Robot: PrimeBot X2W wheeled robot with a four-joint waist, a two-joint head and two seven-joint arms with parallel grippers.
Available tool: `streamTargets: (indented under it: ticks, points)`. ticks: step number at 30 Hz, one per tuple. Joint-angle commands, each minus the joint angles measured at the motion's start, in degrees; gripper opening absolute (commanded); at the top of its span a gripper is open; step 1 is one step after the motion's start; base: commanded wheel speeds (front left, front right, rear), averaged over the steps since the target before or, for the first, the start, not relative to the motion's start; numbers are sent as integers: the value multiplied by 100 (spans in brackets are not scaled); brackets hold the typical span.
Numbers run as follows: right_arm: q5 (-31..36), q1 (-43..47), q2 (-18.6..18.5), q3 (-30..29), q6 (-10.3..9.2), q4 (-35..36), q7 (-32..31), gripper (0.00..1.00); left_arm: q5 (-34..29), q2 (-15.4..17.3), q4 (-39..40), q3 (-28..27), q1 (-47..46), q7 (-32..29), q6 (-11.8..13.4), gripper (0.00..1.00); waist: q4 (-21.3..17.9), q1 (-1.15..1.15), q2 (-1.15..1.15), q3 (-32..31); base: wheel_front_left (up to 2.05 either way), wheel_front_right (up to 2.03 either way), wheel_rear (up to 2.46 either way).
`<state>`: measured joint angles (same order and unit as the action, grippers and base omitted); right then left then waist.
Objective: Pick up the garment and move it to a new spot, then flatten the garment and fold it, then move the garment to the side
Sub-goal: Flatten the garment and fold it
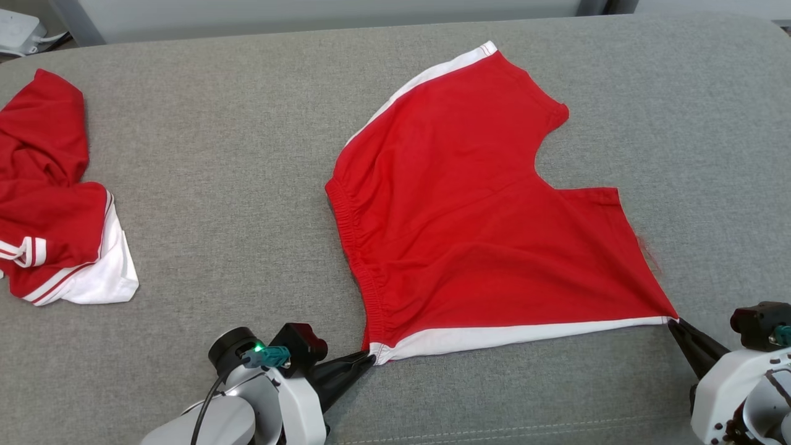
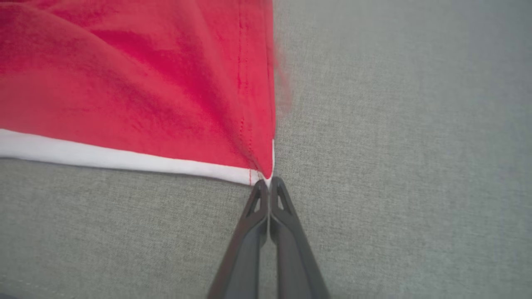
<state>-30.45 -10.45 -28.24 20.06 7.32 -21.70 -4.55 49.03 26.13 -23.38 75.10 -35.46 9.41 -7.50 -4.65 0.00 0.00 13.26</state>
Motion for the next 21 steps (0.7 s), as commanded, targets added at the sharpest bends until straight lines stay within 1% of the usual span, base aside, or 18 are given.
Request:
streamTargets:
  ticks: [1, 4, 9, 10, 11, 12, 13, 14, 15, 16, 17, 18, 21]
  points:
    - [94, 133, -118, -21, 17, 166, -21, 0, 17, 137, 100, -176, -55, -6, 1, 0, -3, 0, 0, -5, 0, 0, 0]
    - [258, 289, 5, -201, 17, 309, -151, 0, -13, 151, 102, -176, 2, -175, 1, 0, 2, 0, 0, -30, 0, 0, 0]
    - [404, 454, 168, -371, 17, 450, -303, 0, 97, 89, -104, -175, 60, -201, 1, 0, 36, 0, 0, -120, 0, 0, 0]
    - [440, 471, 186, -399, 17, 465, -307, 0, 101, 72, -177, -175, 54, -158, 1, 5, 40, 0, 0, -143, 0, 0, 0]
    - [497, 480, 194, -413, 17, 472, -292, 0, 108, 47, -256, -175, 54, -119, 1, 16, 43, 0, 0, -170, 0, 0, 0]
    - [547, 489, 208, -437, 17, 462, -272, 3, 120, 18, -349, -175, 47, -54, 1, 23, 49, 0, 0, -203, 0, 0, 0]
    - [600, 494, 225, -462, 17, 440, -250, 19, 140, -18, -445, -175, 44, 16, 1, 29, 55, 0, 0, -236, 0, 0, 0]
    - [658, 493, 241, -486, 17, 415, -221, 33, 171, -55, -535, -175, 48, 59, 1, 39, 60, 0, 0, -264, 0, 0, 0]
    - [708, 489, 271, -522, 17, 383, -197, 47, 217, -93, -628, -175, 49, 102, 1, 53, 67, 0, 0, -294, 0, 0, 0]
    - [748, 496, 299, -537, 17, 353, -188, 50, 294, -147, -701, -175, 69, 123, 1, 65, 79, 0, 0, -334, 0, 0, 0]
    - [786, 502, 321, -547, 17, 334, -174, 87, 349, -194, -752, -175, 89, 133, 1, 95, 91, 0, 0, -371, 0, 0, 0]
    - [813, 502, 343, -566, 17, 324, -150, 100, 383, -231, -801, -175, 105, 140, 1, 100, 103, 0, 0, -410, 0, 0, 0]
    - [909, 515, 371, -623, 17, 340, -110, 100, 495, -325, -897, -175, 173, 130, 1, 100, 139, 0, 0, -541, 0, 0, 0]
